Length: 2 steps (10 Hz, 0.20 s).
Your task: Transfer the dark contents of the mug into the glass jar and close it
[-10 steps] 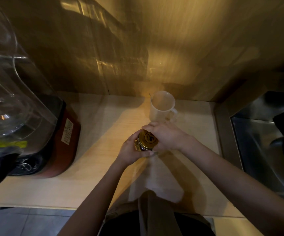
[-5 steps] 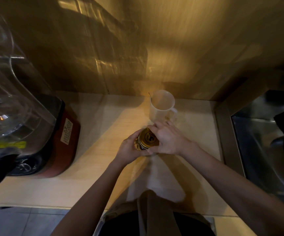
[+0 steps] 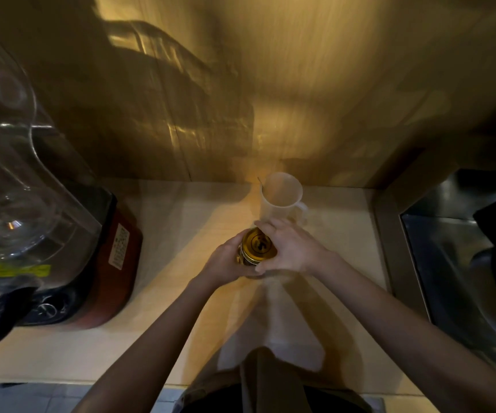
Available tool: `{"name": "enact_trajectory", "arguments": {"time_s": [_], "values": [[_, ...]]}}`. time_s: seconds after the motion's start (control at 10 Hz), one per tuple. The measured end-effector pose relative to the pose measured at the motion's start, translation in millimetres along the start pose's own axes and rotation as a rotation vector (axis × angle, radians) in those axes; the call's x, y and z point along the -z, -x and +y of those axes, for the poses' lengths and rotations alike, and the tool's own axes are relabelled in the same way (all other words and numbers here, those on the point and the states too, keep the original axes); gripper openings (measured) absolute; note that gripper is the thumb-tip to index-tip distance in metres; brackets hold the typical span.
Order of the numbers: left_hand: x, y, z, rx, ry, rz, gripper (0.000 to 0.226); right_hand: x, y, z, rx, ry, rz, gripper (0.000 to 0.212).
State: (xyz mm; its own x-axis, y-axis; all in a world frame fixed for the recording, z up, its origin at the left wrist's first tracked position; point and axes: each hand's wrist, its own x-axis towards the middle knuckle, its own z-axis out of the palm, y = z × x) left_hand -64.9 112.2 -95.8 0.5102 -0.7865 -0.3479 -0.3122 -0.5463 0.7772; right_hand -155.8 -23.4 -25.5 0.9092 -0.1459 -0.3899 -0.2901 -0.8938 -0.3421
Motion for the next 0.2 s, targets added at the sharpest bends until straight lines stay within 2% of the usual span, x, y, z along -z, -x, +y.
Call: {"name": "enact_trajectory", "arguments": {"time_s": [0.1,0.2], "values": [[20,-5,19,0.055,-0.049,-0.073,0.121,17,1,2,-0.003,-0.011,0.038,0.098],[56,-6,58,-0.002,-0.082,-0.02,0.101,56,13,-3,-0.005,-0.11,0.229,0.084]]}}
